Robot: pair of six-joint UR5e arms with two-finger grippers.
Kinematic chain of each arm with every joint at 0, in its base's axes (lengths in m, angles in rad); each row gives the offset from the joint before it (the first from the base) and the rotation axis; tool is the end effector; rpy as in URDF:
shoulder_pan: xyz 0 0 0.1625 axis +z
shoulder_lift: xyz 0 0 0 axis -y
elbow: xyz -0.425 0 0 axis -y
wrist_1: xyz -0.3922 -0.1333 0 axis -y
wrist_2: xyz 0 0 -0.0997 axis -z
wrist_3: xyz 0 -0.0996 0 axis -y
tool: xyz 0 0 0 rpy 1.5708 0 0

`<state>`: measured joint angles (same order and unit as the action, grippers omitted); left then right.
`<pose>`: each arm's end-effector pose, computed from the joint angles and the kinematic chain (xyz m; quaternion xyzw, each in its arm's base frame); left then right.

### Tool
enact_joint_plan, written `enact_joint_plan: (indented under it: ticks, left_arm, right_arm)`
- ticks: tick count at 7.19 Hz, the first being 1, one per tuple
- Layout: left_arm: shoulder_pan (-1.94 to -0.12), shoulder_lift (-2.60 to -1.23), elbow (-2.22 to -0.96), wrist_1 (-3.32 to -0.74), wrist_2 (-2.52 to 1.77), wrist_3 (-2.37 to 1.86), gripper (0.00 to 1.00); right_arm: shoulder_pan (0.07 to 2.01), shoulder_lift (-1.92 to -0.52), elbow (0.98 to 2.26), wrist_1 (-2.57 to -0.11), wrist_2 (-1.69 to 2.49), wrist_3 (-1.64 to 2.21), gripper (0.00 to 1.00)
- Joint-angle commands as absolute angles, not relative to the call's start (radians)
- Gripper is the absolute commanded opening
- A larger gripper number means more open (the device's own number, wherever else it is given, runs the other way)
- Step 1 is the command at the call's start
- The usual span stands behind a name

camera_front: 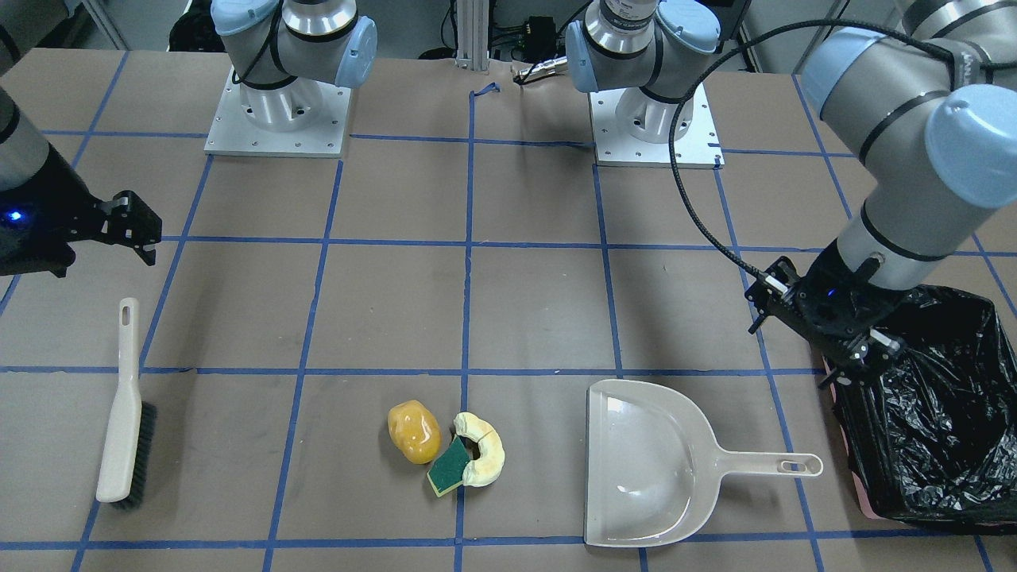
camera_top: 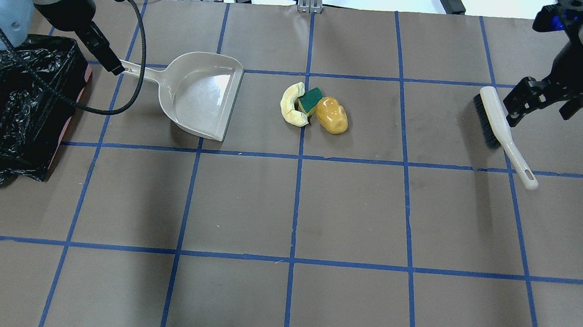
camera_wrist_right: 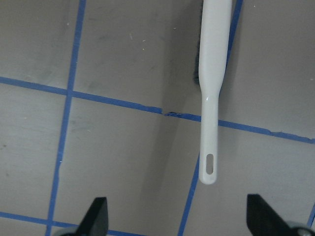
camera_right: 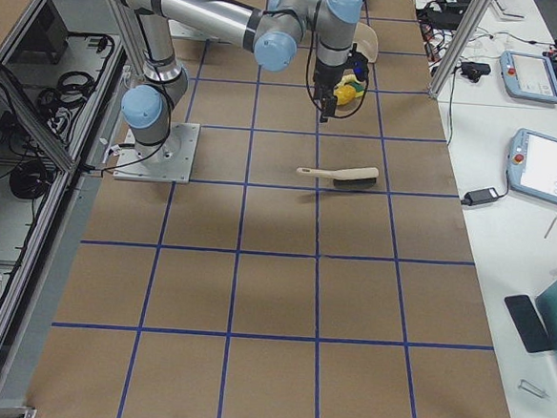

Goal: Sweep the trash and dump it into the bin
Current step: 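Lower the left gripper to the dustpan handle while the right descends to the brush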

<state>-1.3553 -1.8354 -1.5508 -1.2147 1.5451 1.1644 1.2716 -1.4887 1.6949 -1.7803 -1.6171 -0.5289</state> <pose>-0.0040 -0.6170 0.3899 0.4567 0.8878 -0.0511 0.0256 -0.0299 -0.5337 0.4066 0.1145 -0.9931 -0.0078 0.0219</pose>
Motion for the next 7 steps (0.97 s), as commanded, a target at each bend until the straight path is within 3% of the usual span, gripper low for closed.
enact_joint_plan:
  ticks: [1, 7]
  left_arm:
    - [-1.353, -1.964, -1.458, -1.206, 1.545, 1.435, 1.00]
    - [-1.351, -2.158, -1.358, -1.157, 1.597, 1.845, 1.00]
  right_arm:
    - [1.191, -1.451, 1.755, -1.885, -1.609, -0.745, 1.00]
    - [1.175, -1.264, 1.756, -1.988, -1.608, -0.636, 0.99]
